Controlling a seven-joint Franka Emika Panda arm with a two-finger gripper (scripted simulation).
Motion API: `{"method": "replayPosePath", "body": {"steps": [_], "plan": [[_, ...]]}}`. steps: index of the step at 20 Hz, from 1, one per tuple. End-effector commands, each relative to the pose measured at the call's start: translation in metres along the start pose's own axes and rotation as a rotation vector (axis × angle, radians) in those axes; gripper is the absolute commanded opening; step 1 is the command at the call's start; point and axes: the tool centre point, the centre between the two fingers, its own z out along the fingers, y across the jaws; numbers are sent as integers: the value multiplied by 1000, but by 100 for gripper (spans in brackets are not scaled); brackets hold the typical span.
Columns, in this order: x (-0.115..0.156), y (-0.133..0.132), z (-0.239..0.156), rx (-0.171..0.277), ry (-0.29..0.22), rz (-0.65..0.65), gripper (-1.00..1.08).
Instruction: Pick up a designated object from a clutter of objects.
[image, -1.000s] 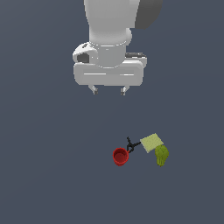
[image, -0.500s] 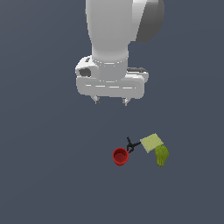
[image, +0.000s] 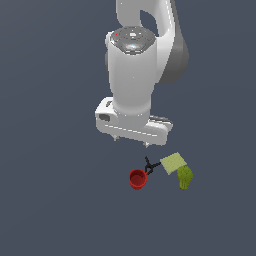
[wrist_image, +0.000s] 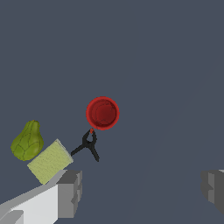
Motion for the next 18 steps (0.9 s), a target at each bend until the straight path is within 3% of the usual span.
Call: {"method": "replayPosePath", "body": {"steps": [1, 10, 18], "plan": [[10, -7, 23, -1, -3, 49, 100], [35, -30, 102, -9, -10, 206, 100], [43, -39, 145, -15, -12, 283, 100]]}}
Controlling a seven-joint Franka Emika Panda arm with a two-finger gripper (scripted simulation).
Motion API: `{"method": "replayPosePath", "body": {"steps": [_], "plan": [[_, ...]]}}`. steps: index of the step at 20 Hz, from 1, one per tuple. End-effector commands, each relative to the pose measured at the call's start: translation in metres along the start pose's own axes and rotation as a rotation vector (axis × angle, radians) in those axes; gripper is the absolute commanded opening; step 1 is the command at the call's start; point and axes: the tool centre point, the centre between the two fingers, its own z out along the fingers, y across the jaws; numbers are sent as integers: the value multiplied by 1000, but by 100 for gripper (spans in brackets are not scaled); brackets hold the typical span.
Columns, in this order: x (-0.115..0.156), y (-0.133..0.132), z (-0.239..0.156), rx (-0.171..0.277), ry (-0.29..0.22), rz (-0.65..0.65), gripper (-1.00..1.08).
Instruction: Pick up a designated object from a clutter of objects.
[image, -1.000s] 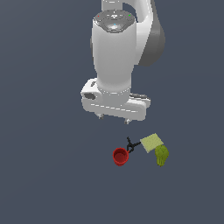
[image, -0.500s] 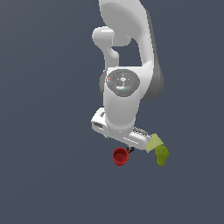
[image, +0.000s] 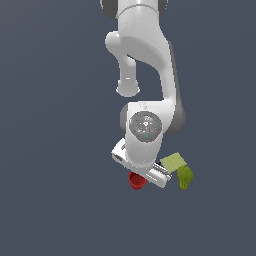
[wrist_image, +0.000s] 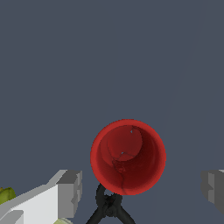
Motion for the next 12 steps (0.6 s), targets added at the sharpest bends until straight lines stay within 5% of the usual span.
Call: {"method": "replayPosePath", "body": {"steps": [1, 12], "plan": [[1, -3, 9, -1, 1, 18, 100], [1, -4, 25, -2, 0, 27, 100]]}}
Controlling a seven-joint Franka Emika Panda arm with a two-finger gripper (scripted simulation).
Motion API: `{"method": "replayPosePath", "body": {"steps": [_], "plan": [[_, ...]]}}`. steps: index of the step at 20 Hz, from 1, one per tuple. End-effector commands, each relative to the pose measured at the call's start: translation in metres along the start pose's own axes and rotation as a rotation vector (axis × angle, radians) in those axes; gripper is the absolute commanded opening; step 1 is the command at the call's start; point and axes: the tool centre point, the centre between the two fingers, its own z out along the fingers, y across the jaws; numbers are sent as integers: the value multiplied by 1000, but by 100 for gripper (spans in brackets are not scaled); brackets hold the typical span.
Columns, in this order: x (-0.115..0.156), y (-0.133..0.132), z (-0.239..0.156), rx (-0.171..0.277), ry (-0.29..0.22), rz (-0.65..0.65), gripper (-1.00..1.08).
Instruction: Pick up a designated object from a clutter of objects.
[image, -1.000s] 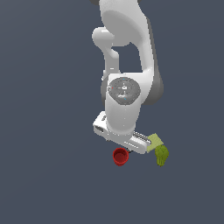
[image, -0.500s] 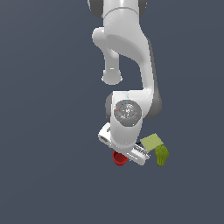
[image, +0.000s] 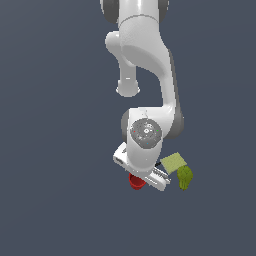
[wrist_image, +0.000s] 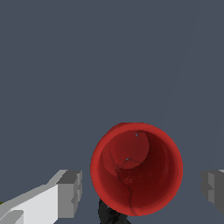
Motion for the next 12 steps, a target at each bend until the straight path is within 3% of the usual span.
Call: {"method": "replayPosePath", "body": {"steps": [1, 12], "plan": [[0, 0, 9, -1, -1, 0, 100], [0, 0, 46, 0, 0, 3, 100]]}}
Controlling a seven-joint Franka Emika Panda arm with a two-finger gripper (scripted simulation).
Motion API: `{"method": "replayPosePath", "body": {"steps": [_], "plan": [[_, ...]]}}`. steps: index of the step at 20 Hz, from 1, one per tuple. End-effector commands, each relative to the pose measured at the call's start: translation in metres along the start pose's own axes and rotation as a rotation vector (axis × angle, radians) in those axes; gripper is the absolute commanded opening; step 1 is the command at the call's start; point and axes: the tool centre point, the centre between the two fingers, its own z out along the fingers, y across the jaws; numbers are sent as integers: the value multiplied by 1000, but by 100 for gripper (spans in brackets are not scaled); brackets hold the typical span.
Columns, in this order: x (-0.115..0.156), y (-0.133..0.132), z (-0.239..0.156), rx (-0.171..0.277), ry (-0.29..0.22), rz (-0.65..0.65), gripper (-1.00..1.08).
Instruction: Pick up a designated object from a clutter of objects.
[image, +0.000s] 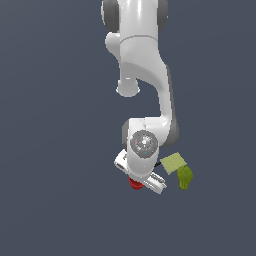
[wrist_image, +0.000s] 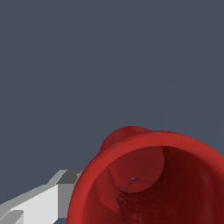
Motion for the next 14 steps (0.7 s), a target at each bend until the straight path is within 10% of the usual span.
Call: {"method": "replayPosePath", "body": {"steps": [1, 2, 14], "plan": [[1, -1, 0, 1, 2, 0, 100], [1, -1, 0, 1, 2, 0, -100], [0, -1, -1, 1, 1, 0, -100]]}}
